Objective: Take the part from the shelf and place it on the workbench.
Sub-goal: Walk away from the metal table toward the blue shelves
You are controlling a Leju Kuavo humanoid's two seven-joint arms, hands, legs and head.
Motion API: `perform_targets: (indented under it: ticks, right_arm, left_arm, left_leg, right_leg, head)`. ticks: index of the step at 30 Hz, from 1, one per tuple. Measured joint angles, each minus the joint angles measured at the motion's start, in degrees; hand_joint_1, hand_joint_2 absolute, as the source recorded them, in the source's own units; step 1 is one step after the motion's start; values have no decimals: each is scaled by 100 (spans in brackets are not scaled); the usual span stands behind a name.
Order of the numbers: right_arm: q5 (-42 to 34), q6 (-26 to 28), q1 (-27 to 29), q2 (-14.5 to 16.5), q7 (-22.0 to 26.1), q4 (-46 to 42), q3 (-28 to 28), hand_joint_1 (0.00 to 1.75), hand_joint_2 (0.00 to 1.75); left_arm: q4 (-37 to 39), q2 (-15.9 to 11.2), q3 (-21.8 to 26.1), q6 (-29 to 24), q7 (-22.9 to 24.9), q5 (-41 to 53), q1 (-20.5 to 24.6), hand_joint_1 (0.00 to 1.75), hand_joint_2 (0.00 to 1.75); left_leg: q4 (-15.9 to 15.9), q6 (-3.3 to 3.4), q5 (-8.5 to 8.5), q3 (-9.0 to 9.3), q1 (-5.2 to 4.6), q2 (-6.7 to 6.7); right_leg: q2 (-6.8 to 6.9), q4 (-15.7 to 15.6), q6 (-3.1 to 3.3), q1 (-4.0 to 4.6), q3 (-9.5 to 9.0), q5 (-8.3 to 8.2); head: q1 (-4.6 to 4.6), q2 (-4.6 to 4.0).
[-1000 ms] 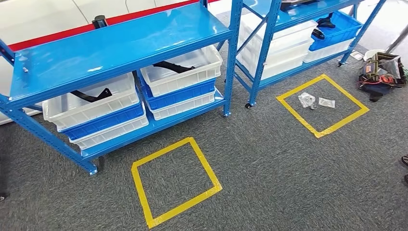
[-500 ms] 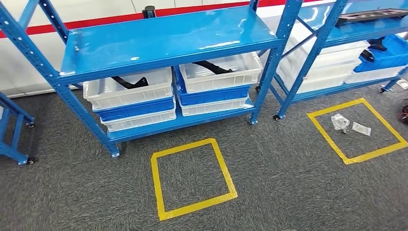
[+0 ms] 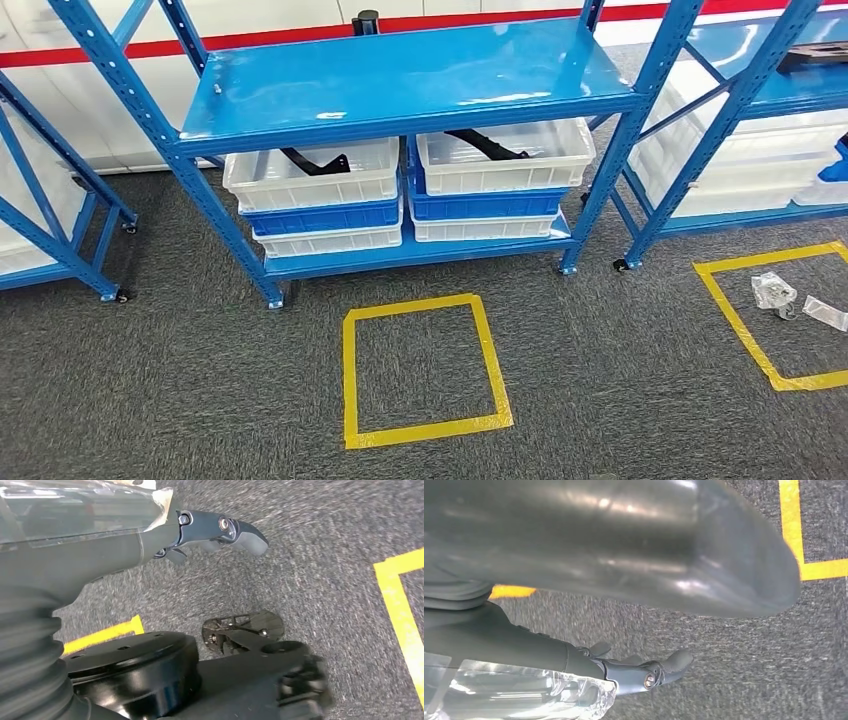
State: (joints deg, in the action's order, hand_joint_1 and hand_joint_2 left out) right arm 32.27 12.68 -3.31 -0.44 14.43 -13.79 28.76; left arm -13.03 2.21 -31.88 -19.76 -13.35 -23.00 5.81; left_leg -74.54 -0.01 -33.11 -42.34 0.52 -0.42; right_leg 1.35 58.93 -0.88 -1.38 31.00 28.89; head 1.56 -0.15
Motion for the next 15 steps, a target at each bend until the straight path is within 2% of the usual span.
perform_targets:
  ticks: [1, 2, 3, 5, 6, 9, 10, 11, 13, 14, 15]
  right_arm:
    - [3, 3, -3, -2, -1, 0, 0, 0, 0]
    - [3, 7, -10, -2, -1, 0, 0, 0, 0]
    - [2, 11, -19, 2, -1, 0, 0, 0, 0]
    - [1, 22, -32, 22, -1, 0, 0, 0, 0]
    - [-1, 28, -33, 32, -1, 0, 0, 0, 0]
    - [-9, 46, -35, 40, -1, -3, 0, 0, 0]
    - [-12, 49, -36, 43, -1, -5, -1, 0, 0]
    - [-15, 51, -34, 46, -1, -7, -2, 0, 44]
    - [-22, 56, -23, 51, -20, -7, -4, 0, 131]
    - [-26, 64, -13, 51, -40, -6, -4, 0, 175]
    - [-30, 76, 0, 50, -66, -4, -4, 0, 175]
  left_arm:
    - [0, 0, 10, -1, -16, -11, -16, 0, 175]
    - [0, 0, 16, -1, -29, -22, -30, 0, 175]
    - [0, -3, 21, -1, -39, -31, -40, 0, 175]
    - [0, -14, 27, -2, -50, -37, -39, 0, 175]
    - [0, -20, 31, -2, -55, -37, -37, 0, 175]
    - [0, -25, 51, -2, -62, -37, -51, 0, 175]
    - [0, -26, 58, -2, -62, -36, -55, 0, 131]
    - [0, -26, 65, -2, -62, -34, -52, 0, 87]
    - [0, -20, 77, -2, -61, -26, -43, 0, 0]
    - [1, -16, 82, -2, -57, -20, -42, 0, 0]
    - [1, -13, 85, -2, -51, -16, -44, 0, 0]
  left_leg:
    - [11, 8, 70, 2, 4, 9]
    - [238, 26, 226, 118, 6, 16]
    - [623, 63, 427, 322, 0, 36]
    - [1308, 139, 656, 682, -37, 104]
    - [1480, 165, 687, 768, -61, 128]
    - [1595, 214, 700, 812, -88, 97]
    - [1650, 243, 724, 849, -75, 79]
    - [1703, 269, 751, 886, -56, 61]
    - [1744, 302, 772, 919, -41, 22]
    - [1742, 308, 771, 917, -42, 0]
    - [1741, 309, 768, 917, -42, -26]
  right_leg:
    - [36, 0, 5, 8, -5, 6]
    - [59, 0, 7, 13, -14, 10]
    - [75, 0, 5, 17, -25, 17]
    - [91, 2, -22, 44, -38, 35]
    - [100, 1, -46, 54, -38, 44]
    - [126, -31, -139, 58, -58, 54]
    - [94, 19, -157, 60, -42, 89]
    - [44, 188, -157, 65, 32, 177]
    - [-66, 853, -119, 61, 364, 464]
    - [-92, 1239, -114, 60, 568, 598]
    - [-103, 1487, -135, 56, 714, 657]
  head:
    - [2, 0]
    - [2, 0]
    - [3, 0]
    - [-2, 0]
    - [-2, 0]
    - [-2, 0]
    - [-8, 0]
    - [-16, 0]
    - [-42, 0]
    - [-52, 0]
    - [-56, 0]
